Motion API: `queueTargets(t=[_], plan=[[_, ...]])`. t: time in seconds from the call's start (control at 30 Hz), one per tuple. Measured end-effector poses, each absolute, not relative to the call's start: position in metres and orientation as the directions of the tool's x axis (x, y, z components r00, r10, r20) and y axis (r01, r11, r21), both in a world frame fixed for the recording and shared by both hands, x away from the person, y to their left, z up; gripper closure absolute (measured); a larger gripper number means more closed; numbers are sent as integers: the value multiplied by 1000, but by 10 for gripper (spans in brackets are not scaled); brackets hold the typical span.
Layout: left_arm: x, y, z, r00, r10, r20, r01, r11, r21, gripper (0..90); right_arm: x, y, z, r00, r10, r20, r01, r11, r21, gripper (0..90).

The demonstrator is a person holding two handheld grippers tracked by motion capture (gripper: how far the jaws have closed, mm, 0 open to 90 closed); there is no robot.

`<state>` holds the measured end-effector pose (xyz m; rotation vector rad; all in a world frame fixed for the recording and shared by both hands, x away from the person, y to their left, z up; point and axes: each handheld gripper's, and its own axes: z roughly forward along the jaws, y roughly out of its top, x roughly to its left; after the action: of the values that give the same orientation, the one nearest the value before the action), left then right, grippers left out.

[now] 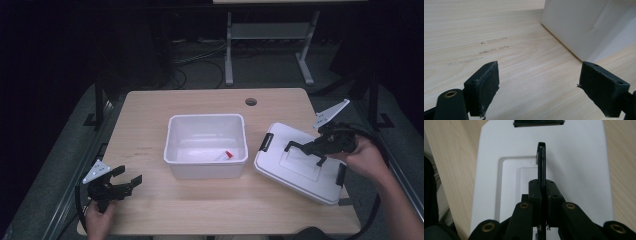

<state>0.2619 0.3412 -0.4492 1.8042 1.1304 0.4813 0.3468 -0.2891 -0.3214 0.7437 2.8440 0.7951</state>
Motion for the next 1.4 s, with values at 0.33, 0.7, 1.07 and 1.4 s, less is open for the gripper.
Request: queueTargets(t=[0.33, 0.7, 1.07, 1.4], plan=[[262, 342, -449, 504, 854, -130, 491, -160, 856, 155, 341, -286, -293, -891, 453, 8, 390, 758, 523, 846], [262, 341, -449, 502, 855, -132, 493, -157, 855, 155, 338, -275, -266, -908, 419, -16, 349, 776, 526, 846], [262, 344, -449, 498, 857, -133, 492, -153, 857, 155, 345, -244, -249, -933, 359, -28, 293, 801, 523, 845], [262, 344, -449, 498, 856, -135, 492, -151, 858, 155, 354, -212, -241, -954, 299, -35, 238, 819, 522, 845]])
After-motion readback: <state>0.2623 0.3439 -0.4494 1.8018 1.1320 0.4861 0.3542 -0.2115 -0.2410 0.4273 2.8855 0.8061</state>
